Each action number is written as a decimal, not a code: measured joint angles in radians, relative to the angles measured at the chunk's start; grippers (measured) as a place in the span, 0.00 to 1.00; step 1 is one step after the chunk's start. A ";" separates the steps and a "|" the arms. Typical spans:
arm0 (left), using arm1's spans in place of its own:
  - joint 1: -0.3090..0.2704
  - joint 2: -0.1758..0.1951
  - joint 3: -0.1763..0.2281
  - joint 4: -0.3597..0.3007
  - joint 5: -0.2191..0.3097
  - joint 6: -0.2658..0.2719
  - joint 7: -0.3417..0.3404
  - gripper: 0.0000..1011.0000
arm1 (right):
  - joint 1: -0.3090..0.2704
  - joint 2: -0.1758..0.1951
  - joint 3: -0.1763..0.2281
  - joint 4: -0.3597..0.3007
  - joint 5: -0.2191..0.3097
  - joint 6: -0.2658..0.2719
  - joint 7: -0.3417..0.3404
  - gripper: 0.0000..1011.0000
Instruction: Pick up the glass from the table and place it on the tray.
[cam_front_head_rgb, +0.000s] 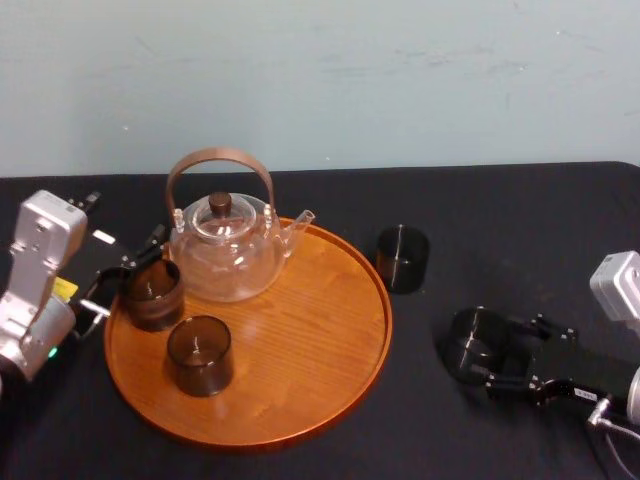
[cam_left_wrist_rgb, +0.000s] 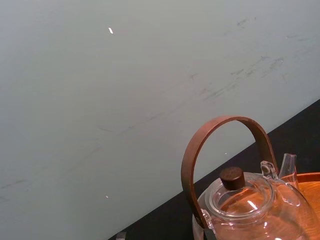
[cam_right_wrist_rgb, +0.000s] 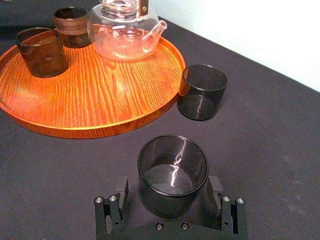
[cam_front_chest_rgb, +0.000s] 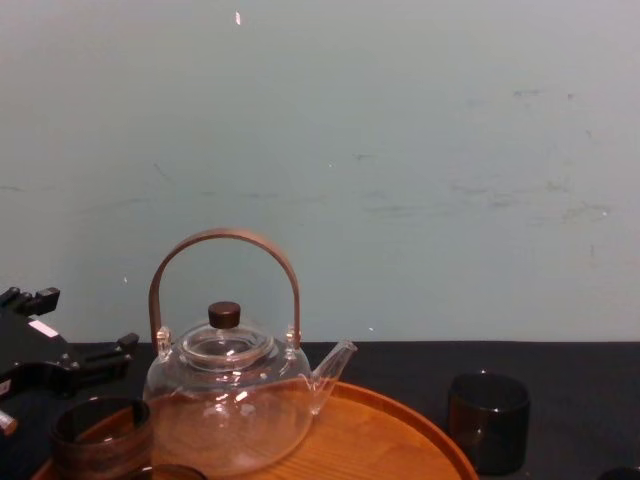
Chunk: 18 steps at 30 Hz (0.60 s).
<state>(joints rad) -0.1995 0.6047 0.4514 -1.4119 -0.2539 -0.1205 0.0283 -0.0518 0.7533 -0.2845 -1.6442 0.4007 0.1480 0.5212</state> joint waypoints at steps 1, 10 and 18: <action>0.000 0.000 0.000 0.000 0.000 0.000 0.000 0.99 | 0.004 -0.003 -0.002 0.004 0.000 0.003 -0.001 0.99; 0.000 0.000 0.000 0.000 0.000 0.000 0.000 0.99 | 0.047 -0.026 -0.023 0.037 -0.009 0.017 0.001 0.99; 0.000 0.000 0.000 0.000 0.000 0.000 0.000 0.99 | 0.090 -0.043 -0.051 0.065 -0.017 0.018 0.020 0.99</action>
<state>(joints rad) -0.1995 0.6047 0.4514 -1.4120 -0.2539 -0.1205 0.0283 0.0386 0.7103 -0.3352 -1.5793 0.3835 0.1656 0.5409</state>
